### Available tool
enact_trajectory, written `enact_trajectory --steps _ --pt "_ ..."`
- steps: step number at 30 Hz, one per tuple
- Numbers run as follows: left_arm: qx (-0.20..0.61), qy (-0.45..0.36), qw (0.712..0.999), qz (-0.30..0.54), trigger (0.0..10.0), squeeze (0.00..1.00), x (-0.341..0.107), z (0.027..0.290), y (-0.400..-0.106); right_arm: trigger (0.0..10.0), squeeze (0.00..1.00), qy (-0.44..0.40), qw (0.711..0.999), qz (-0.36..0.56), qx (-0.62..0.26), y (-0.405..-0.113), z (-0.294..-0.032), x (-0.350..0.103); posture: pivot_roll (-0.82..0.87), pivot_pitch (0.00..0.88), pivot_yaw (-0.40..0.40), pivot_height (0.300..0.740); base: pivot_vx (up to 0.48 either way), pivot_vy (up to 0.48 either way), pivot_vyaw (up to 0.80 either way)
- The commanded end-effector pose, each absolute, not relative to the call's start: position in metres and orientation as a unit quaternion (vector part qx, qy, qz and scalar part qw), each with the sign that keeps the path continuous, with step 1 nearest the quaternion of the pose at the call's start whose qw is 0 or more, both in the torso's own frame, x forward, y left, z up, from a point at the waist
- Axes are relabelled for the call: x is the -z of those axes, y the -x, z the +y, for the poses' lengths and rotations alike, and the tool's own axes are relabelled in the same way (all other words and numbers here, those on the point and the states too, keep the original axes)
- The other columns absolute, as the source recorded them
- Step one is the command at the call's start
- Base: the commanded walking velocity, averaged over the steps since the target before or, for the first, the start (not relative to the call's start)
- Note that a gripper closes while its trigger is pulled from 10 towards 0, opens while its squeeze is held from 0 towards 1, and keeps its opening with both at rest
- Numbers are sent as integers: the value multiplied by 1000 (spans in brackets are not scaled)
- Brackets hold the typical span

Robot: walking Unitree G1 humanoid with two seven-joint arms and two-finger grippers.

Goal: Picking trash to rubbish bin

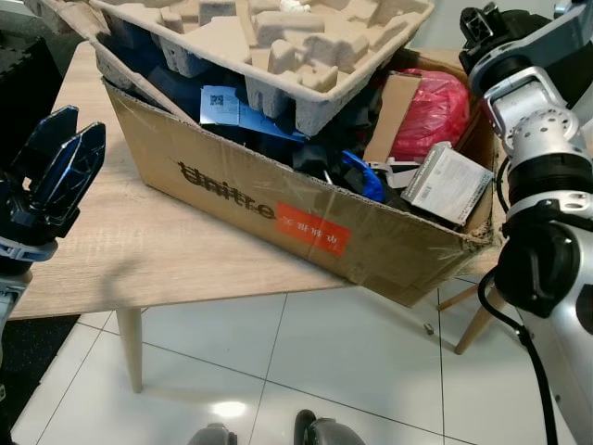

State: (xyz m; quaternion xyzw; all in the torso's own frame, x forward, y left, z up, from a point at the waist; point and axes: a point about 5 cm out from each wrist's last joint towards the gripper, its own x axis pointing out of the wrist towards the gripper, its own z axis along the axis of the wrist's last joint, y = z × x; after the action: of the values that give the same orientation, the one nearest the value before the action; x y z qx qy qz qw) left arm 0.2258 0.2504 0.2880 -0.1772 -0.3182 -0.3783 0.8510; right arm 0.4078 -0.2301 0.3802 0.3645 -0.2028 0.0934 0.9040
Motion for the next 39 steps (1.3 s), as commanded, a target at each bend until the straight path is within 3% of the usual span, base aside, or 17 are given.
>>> enact_trajectory --steps 1,16,27,37,39 --pt "386 157 853 -314 10000 0 -294 251 -221 10000 0 -369 907 -178 -95 -411 -224 -379 153 247 -56 740 0 0 0" --pt "385 156 854 -313 10000 0 -295 251 -220 10000 0 -413 895 -131 -104 -417 -201 -381 155 259 -57 740 0 0 0" --pt "388 157 853 -311 10000 0 -296 250 -221 10000 0 -368 903 -126 -183 -416 -169 -395 151 264 -58 740 0 0 0" --pt "388 158 853 -311 10000 0 -295 250 -222 10000 0 -367 899 -136 -198 -416 -163 -400 156 261 -60 740 0 0 0" --pt "385 157 853 -315 10000 0 -295 250 -222 10000 0 -371 880 -180 -236 -410 -164 -414 151 247 -63 740 0 0 0"
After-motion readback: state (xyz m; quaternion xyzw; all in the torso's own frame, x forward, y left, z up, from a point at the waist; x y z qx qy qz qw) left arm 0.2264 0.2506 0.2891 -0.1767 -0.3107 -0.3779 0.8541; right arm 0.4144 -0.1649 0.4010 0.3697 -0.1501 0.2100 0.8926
